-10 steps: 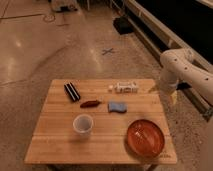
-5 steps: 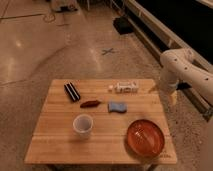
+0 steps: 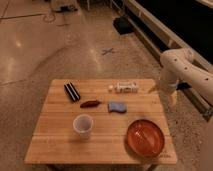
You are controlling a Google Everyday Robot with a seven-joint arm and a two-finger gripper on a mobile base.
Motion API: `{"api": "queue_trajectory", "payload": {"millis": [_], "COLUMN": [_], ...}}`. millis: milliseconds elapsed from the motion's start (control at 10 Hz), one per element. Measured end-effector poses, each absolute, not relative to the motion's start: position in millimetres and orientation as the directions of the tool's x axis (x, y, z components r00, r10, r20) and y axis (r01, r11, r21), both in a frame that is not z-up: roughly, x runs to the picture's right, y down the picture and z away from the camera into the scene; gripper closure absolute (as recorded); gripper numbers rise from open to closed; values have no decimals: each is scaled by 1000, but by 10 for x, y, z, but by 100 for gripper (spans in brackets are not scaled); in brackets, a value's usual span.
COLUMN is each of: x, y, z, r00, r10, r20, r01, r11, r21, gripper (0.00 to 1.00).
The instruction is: Place the bottle in the ceramic bowl
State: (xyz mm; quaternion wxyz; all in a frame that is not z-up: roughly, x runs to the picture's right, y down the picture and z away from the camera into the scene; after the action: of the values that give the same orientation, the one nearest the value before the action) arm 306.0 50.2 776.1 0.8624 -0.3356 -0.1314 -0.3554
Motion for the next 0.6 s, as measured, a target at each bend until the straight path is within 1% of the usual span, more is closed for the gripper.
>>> {"api": "queue_trajectory", "payload": {"millis": [100, 400, 600], "x": [3041, 2717, 2567], "y": [482, 266, 201], "z": [7798, 8109, 8230], "r00": [710, 666, 643], "r10": [-530, -564, -582], "r20": [465, 487, 498], "r01": [704, 745, 766], "r11": [518, 487, 469], "r21": [-485, -455, -440], "gripper": [20, 20, 20]}}
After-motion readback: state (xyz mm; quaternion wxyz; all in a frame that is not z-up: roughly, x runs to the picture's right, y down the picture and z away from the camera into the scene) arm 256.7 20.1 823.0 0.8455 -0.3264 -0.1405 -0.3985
